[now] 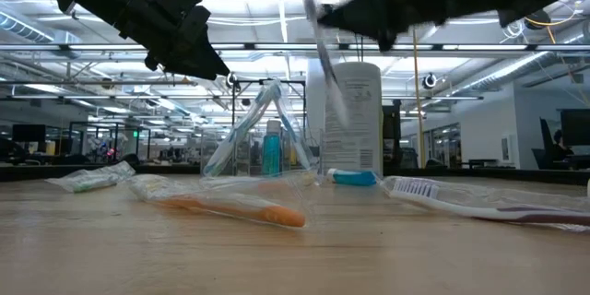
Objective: Pick & Place toothbrushing station
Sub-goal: Put the top violet toothbrush into the transparent organizer
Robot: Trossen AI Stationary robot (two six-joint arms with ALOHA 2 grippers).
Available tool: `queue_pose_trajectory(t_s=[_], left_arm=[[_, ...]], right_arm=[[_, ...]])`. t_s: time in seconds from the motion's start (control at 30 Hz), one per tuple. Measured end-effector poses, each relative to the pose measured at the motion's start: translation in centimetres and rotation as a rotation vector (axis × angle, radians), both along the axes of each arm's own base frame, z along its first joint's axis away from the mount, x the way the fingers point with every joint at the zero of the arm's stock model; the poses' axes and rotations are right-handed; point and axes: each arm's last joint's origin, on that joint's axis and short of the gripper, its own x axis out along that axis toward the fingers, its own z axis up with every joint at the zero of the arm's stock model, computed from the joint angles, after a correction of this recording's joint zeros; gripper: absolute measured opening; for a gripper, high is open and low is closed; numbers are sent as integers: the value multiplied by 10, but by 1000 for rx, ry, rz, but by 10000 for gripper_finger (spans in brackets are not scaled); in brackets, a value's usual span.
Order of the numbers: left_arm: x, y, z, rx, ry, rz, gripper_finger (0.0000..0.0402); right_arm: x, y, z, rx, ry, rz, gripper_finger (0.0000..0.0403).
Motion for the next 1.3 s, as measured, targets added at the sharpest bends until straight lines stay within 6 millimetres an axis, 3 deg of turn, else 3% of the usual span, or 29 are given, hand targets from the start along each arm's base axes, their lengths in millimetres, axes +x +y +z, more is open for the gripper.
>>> queue_pose_trajectory(t_s=[0.13, 0.3, 0.53, 0.7, 0.9, 1.3], left_arm=[[0, 0, 0, 1, 1, 0, 228], [0, 0, 0, 17, 13, -8, 228], [0, 0, 0, 18, 14, -8, 228], [0, 0, 0, 18, 14, -8, 228], [0, 0, 0, 18, 14, -9, 228], [2, -6, -1, -94, -23, -124, 228]], right_arm=[[0, -13, 20, -148, -168, -56, 1], [2, -39, 22, -165, -196, -105, 1], [10, -60, 8, -140, -184, -123, 0], [17, -69, -13, -105, -106, -155, 0], [25, -72, -39, -76, -16, -195, 0], [25, -72, -59, -35, 142, -190, 8]])
